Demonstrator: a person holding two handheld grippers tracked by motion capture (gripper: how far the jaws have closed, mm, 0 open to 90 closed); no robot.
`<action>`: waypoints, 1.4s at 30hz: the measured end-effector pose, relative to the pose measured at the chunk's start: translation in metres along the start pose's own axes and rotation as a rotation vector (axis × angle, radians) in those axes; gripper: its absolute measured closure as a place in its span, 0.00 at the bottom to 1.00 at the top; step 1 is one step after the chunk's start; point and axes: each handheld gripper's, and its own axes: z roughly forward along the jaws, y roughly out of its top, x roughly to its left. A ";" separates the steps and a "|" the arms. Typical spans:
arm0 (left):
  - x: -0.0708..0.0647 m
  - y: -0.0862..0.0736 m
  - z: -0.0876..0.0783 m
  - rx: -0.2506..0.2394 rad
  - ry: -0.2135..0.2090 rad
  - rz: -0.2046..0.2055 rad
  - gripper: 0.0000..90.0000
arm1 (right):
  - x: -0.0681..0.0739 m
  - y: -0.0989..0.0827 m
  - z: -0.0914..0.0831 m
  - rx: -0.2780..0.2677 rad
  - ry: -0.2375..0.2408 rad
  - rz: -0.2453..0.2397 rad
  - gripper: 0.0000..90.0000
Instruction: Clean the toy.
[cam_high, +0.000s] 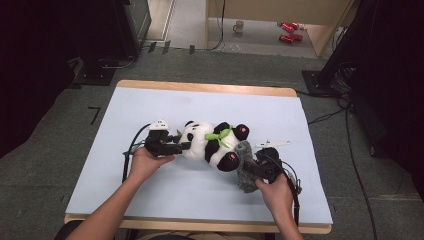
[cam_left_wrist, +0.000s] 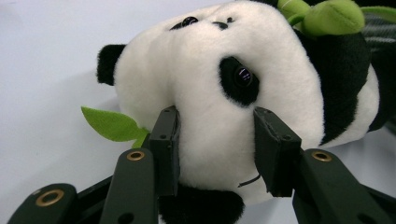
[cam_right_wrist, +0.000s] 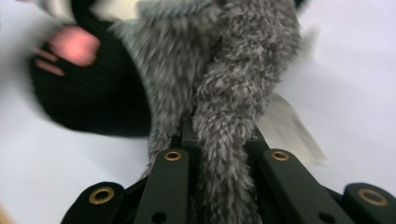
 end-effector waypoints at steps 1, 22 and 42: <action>0.000 0.000 0.000 -0.001 0.000 -0.004 0.62 | -0.006 -0.001 0.002 0.020 -0.018 0.021 0.88; 0.000 0.000 0.000 -0.008 0.002 -0.012 0.62 | 0.022 0.029 -0.057 -0.213 0.115 -0.041 0.87; -0.001 -0.001 0.000 0.006 0.006 0.014 0.62 | 0.006 0.007 -0.008 -0.001 0.056 -0.017 0.87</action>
